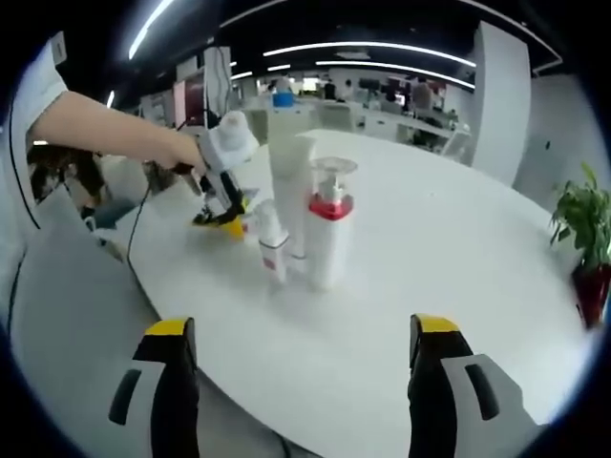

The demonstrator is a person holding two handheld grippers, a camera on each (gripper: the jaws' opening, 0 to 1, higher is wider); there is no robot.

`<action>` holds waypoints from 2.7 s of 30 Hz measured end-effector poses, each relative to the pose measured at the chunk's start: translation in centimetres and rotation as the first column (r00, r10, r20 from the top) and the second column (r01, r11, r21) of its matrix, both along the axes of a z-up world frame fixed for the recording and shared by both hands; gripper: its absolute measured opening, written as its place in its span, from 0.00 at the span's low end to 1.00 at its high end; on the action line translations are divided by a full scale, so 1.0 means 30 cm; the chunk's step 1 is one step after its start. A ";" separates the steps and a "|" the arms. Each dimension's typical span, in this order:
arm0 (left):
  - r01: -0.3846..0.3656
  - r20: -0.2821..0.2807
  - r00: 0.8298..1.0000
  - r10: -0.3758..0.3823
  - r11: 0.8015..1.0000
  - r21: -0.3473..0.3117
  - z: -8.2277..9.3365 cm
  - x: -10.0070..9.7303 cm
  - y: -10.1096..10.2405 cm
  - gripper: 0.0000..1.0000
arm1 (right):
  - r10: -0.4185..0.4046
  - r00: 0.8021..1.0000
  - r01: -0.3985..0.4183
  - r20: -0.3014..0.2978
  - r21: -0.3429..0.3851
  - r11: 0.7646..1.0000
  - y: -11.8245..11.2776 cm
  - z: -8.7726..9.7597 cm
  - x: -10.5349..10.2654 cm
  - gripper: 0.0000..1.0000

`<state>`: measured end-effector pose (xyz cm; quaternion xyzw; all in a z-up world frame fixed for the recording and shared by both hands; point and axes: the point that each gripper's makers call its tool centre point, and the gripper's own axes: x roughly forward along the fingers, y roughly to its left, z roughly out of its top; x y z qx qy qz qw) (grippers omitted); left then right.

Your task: Arrange the skincare products in the storage area until every visible bottle or jar stands upright without overlapping.

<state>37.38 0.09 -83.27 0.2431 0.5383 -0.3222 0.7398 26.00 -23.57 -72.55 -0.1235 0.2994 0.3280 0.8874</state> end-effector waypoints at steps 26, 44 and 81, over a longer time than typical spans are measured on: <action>-0.143 -0.005 0.990 0.143 0.987 -0.066 0.022 0.004 0.033 0.23 | 0.015 1.000 -0.015 -0.003 -0.012 1.000 0.006 -0.006 -0.005 0.91; -0.256 -0.033 0.966 0.256 0.936 -0.243 0.139 -0.138 -0.005 0.23 | 0.045 0.999 -0.045 -0.004 -0.014 0.999 0.023 -0.007 -0.016 0.90; -0.222 0.048 0.948 0.315 0.761 -0.609 0.463 -0.325 -0.111 0.23 | 0.107 0.994 -0.108 0.029 0.044 0.993 0.083 0.050 -0.046 0.83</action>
